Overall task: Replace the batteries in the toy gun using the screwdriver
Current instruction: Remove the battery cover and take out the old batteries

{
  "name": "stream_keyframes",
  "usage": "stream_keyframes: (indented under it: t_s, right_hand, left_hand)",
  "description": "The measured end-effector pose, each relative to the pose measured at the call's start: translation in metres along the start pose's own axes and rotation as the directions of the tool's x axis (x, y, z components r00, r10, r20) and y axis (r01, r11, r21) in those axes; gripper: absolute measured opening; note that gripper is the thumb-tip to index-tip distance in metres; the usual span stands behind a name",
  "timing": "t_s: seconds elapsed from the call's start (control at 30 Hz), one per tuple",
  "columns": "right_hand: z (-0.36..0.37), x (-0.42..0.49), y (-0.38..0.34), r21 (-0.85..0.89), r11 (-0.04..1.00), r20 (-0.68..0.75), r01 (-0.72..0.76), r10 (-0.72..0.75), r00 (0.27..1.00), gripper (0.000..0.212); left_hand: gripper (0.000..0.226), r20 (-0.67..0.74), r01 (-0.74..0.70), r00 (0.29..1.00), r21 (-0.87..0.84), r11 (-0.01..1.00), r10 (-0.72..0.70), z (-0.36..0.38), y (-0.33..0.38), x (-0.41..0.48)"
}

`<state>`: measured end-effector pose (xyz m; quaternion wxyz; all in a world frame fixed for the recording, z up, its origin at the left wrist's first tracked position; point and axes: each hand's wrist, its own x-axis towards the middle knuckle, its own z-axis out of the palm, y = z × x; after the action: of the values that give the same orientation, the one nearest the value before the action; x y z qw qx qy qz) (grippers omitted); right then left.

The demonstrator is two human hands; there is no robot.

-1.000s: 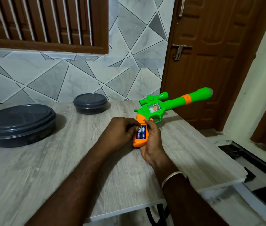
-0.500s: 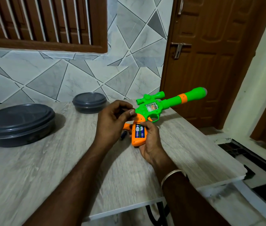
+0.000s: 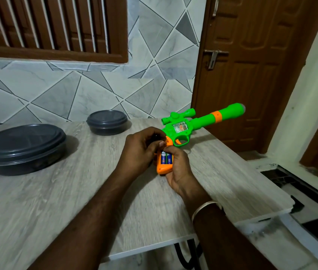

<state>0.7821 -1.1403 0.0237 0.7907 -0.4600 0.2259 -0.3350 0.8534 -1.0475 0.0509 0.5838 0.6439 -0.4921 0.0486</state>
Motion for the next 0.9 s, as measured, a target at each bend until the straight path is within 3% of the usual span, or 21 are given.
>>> stream_keyframes:
  t_s: [0.23,0.47,0.73,0.9]
  right_hand:
    - [0.0012,-0.0010,-0.0003,0.041,0.999,0.052,-0.011,0.009,0.999,0.018]
    - [-0.0012,-0.0026,-0.0036,0.087,0.996,0.109,-0.004,-0.006,0.994,0.022]
    - [0.0018,-0.0039,-0.0034,0.095,0.994,0.122,-0.050,0.038,0.992,0.042]
    - [0.0028,-0.0034,-0.0034,0.109,0.992,0.098,-0.066,0.055,0.994,0.038]
  left_hand:
    - [0.006,-0.033,0.023,0.999,0.029,0.999,-0.022,-0.0026,-0.0043,0.0035]
    - [0.012,-0.016,-0.011,1.000,0.049,0.999,0.012,-0.0036,0.0013,0.0051]
    - [0.016,-0.112,0.108,0.985,-0.205,0.973,-0.133,-0.0075,-0.0018,0.0087]
    - [0.016,-0.152,0.103,0.980,-0.187,0.977,-0.132,-0.0027,-0.0034,0.0081]
